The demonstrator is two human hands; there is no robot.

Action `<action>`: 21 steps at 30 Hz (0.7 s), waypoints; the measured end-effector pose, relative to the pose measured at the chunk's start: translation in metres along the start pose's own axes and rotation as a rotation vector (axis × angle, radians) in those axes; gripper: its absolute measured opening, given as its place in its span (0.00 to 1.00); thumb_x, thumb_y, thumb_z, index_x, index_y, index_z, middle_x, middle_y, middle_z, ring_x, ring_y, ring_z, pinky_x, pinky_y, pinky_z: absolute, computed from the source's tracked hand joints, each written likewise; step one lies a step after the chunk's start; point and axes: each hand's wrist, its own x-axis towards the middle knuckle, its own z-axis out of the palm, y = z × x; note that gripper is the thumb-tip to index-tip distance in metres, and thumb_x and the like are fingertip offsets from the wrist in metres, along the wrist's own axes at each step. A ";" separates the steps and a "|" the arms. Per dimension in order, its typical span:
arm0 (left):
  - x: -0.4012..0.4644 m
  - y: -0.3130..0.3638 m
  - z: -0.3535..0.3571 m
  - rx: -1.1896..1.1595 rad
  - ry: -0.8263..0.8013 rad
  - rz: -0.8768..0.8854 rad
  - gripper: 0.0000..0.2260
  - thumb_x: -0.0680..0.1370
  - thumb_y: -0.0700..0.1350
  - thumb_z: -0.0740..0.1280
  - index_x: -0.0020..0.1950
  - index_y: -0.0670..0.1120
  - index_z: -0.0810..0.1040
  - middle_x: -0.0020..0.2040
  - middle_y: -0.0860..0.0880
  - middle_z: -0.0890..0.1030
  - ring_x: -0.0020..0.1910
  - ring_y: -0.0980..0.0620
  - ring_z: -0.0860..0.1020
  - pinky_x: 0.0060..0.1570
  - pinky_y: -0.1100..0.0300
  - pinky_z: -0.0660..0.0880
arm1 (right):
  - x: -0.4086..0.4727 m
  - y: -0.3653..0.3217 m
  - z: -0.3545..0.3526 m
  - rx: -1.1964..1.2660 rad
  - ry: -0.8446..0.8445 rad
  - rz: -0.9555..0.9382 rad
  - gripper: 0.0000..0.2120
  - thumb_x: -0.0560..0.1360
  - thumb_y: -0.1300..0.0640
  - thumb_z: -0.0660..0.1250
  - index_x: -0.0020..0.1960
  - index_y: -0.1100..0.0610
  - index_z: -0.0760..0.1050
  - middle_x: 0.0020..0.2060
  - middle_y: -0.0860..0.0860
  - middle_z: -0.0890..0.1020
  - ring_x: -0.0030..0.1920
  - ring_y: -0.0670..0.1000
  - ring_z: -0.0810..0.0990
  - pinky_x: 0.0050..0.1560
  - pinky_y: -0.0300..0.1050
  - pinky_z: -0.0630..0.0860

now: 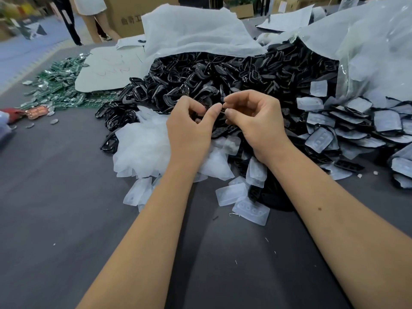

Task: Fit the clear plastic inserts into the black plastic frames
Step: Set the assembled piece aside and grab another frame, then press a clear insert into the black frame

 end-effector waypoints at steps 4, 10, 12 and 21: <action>-0.001 -0.003 -0.002 -0.045 0.019 -0.125 0.11 0.82 0.50 0.70 0.42 0.49 0.77 0.38 0.52 0.80 0.39 0.51 0.80 0.46 0.51 0.79 | 0.001 0.003 -0.002 -0.013 0.006 0.020 0.14 0.73 0.73 0.73 0.57 0.61 0.84 0.48 0.57 0.86 0.47 0.52 0.85 0.54 0.47 0.84; -0.009 -0.004 -0.005 -0.021 0.018 -0.046 0.07 0.76 0.36 0.74 0.51 0.46 0.80 0.43 0.48 0.82 0.40 0.50 0.81 0.47 0.51 0.81 | 0.001 0.004 -0.002 -0.002 0.012 0.045 0.12 0.72 0.70 0.75 0.52 0.58 0.85 0.48 0.56 0.88 0.52 0.53 0.86 0.58 0.50 0.84; -0.010 -0.003 -0.005 -0.039 0.017 -0.033 0.15 0.76 0.35 0.74 0.57 0.49 0.77 0.42 0.48 0.80 0.41 0.50 0.80 0.48 0.53 0.80 | 0.001 0.004 -0.002 -0.002 0.004 0.048 0.12 0.72 0.69 0.75 0.52 0.57 0.86 0.48 0.56 0.88 0.52 0.55 0.86 0.58 0.51 0.84; -0.008 -0.002 -0.003 0.015 -0.010 0.003 0.12 0.76 0.38 0.76 0.56 0.49 0.81 0.40 0.49 0.81 0.39 0.53 0.79 0.45 0.59 0.79 | 0.001 0.002 -0.001 -0.013 -0.041 0.030 0.09 0.73 0.69 0.75 0.49 0.58 0.86 0.44 0.59 0.87 0.44 0.49 0.84 0.49 0.42 0.81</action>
